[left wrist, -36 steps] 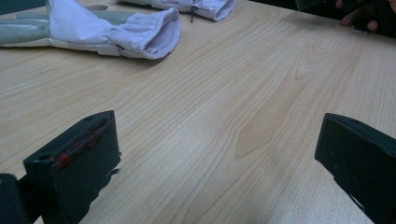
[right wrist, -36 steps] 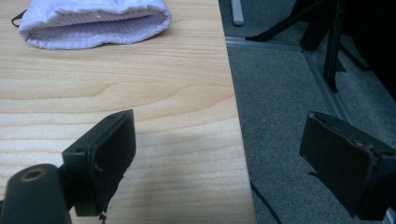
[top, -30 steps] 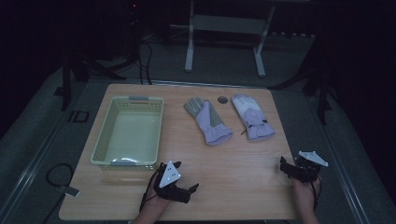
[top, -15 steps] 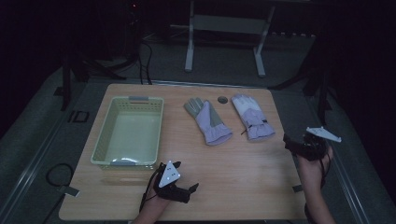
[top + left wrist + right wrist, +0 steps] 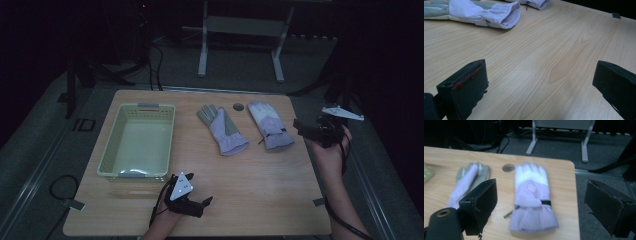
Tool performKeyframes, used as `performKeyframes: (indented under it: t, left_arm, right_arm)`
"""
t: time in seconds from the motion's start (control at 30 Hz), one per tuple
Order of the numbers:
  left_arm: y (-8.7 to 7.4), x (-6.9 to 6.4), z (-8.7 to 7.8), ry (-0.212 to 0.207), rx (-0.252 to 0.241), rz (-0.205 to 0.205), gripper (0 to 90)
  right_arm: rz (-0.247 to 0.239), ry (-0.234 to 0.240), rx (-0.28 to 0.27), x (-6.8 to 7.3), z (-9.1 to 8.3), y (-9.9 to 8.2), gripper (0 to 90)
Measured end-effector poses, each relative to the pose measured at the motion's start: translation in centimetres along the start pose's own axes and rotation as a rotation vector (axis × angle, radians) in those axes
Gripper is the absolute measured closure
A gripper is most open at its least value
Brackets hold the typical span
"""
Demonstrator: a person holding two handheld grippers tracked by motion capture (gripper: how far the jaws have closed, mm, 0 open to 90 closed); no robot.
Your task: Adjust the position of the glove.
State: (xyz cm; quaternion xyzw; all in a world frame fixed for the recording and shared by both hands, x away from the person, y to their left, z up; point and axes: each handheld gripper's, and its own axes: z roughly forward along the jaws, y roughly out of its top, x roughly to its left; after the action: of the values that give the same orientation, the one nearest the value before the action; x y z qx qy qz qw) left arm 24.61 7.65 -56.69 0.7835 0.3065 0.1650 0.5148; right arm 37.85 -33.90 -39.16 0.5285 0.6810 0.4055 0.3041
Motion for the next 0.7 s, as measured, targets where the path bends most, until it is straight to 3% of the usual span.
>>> performKeyframes:
  t: [0.23,0.7]
  left_arm:
    - [0.0,0.0,0.0,-0.003,0.001,-0.001,0.0]
    - [0.0,0.1,0.0,-0.01,0.001,-0.002,0.0]
  right_arm:
    - [-0.062,0.05,0.02,2.3,1.6,2.0,13.5]
    - [-0.097,0.146,0.058,6.3,4.8,3.9,16.5]
